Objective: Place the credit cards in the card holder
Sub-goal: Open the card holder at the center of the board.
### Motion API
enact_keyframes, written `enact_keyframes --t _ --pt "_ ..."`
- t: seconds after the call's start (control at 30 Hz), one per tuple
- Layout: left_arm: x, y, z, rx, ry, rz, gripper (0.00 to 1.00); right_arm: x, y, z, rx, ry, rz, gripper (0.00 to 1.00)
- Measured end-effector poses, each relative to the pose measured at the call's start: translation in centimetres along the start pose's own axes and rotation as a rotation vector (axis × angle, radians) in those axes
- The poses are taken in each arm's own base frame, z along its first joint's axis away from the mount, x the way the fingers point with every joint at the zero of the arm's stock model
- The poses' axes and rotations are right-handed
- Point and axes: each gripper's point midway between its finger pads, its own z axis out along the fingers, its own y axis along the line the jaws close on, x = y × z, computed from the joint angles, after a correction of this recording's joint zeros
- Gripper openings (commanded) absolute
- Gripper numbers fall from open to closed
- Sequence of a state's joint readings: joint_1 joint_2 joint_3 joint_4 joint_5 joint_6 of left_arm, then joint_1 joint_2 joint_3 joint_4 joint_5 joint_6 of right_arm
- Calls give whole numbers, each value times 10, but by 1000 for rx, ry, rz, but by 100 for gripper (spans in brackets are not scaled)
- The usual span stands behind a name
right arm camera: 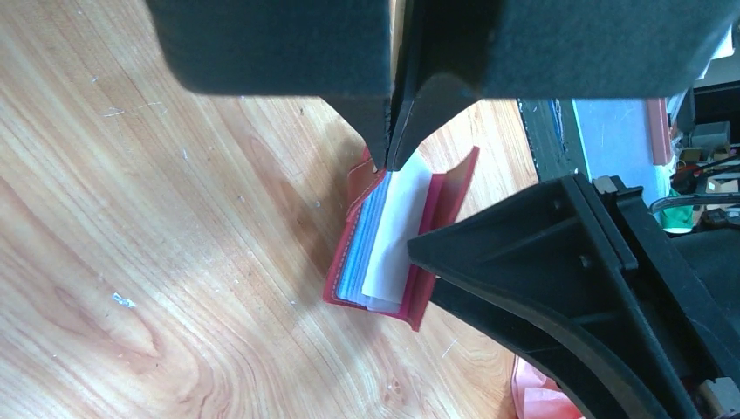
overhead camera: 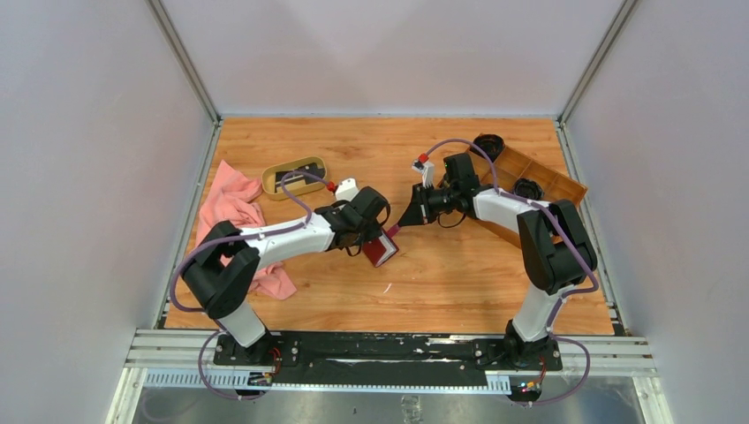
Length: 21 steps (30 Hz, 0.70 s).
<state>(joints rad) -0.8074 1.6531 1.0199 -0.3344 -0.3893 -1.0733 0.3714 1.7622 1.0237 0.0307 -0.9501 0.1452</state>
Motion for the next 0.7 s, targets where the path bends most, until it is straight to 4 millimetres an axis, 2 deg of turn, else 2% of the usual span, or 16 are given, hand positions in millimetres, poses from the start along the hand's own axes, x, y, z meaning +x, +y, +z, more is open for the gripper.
enact_keyframes --t 0.17,0.27,0.4,0.53,0.7 --pt "-2 12 -18 34 -21 -12 31 0 -1 0 6 1 -12 0" --pt "-5 19 -32 81 -49 -17 27 0 -2 -1 16 -1 -18 0" --pt "-3 30 -42 130 -77 -8 17 0 -6 -4 37 0 -19 0" --pt "5 40 -43 207 -83 30 8 -1 -11 -9 51 -4 -14 0" --pt "19 59 -32 247 -63 127 1 -2 -14 -13 58 -1 -40 0"
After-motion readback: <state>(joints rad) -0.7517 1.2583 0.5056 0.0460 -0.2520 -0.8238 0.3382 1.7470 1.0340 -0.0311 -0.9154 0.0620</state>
